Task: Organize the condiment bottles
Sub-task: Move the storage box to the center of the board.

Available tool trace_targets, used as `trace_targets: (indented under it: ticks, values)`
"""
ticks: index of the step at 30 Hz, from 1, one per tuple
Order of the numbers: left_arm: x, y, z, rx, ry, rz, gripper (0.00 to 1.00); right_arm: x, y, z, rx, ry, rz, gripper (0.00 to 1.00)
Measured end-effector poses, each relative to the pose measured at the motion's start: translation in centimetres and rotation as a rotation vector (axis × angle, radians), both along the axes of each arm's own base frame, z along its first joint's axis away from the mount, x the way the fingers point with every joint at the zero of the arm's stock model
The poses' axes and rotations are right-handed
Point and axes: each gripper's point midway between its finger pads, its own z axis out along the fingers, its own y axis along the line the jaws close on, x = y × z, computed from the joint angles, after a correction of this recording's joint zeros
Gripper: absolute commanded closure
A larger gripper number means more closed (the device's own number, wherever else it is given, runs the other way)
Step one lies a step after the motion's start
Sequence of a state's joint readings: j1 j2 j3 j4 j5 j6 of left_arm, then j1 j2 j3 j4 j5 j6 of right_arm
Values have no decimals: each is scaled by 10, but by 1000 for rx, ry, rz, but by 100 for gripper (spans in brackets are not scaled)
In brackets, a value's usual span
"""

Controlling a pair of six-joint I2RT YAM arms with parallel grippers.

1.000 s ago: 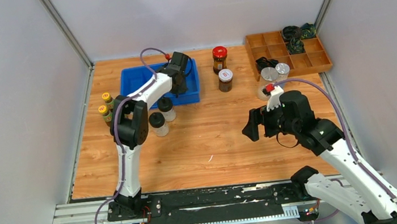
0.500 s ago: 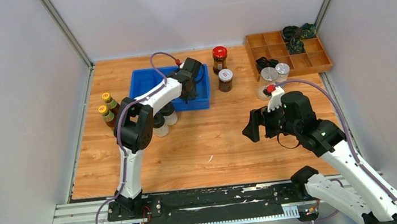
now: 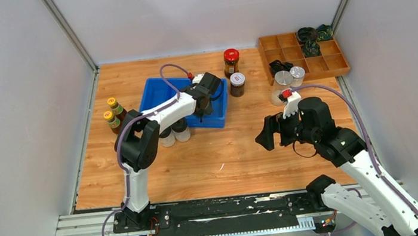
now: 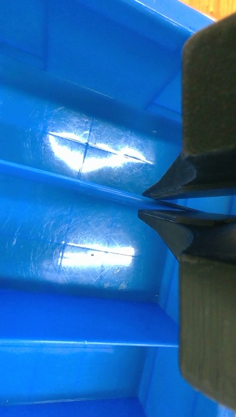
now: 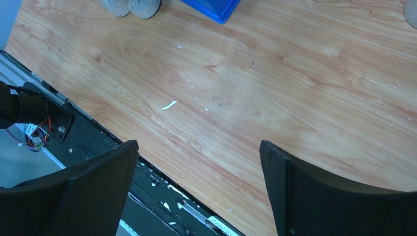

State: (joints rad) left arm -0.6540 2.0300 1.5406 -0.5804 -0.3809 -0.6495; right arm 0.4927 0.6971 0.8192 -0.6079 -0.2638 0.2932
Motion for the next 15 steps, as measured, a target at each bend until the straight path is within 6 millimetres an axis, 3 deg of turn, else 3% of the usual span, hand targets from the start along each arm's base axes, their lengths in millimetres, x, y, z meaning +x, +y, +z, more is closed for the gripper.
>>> trace_targets:
  ticks: [15]
  values:
    - [-66,-18,-3,-34,-6,73,84,-10,-2,8,32,-16,0,0]
